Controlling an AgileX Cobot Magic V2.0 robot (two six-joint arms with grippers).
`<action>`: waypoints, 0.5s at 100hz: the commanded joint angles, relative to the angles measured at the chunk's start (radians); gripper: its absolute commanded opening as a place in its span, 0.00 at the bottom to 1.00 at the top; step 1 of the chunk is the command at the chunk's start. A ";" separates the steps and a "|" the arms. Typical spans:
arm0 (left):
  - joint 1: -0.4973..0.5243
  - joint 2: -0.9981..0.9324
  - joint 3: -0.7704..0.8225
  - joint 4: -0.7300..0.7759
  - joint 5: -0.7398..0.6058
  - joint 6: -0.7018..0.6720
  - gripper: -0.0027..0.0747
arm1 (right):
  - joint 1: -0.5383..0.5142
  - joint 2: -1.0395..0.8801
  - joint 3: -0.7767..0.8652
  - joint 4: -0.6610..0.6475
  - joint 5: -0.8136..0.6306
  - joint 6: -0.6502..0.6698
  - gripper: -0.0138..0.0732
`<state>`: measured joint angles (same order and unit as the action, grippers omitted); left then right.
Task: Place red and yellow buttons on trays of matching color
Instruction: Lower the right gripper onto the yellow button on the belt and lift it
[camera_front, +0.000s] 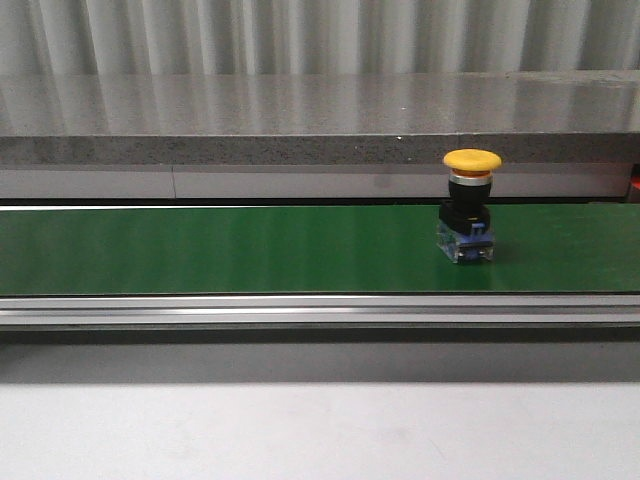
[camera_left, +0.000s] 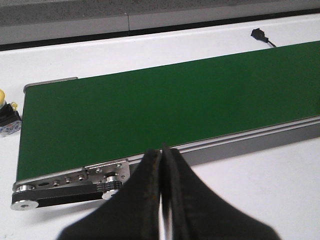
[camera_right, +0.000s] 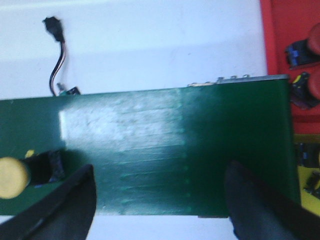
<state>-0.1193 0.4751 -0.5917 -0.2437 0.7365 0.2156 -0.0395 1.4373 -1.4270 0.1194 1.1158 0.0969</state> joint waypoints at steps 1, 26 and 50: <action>-0.008 0.004 -0.024 -0.024 -0.065 0.002 0.01 | 0.055 -0.040 -0.018 -0.003 -0.007 -0.030 0.78; -0.008 0.004 -0.024 -0.024 -0.065 0.002 0.01 | 0.189 -0.028 -0.018 0.000 0.054 -0.054 0.78; -0.008 0.004 -0.024 -0.024 -0.065 0.002 0.01 | 0.250 0.054 -0.018 0.016 0.115 -0.070 0.78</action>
<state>-0.1193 0.4751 -0.5917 -0.2437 0.7365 0.2156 0.1987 1.4903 -1.4271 0.1215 1.2302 0.0421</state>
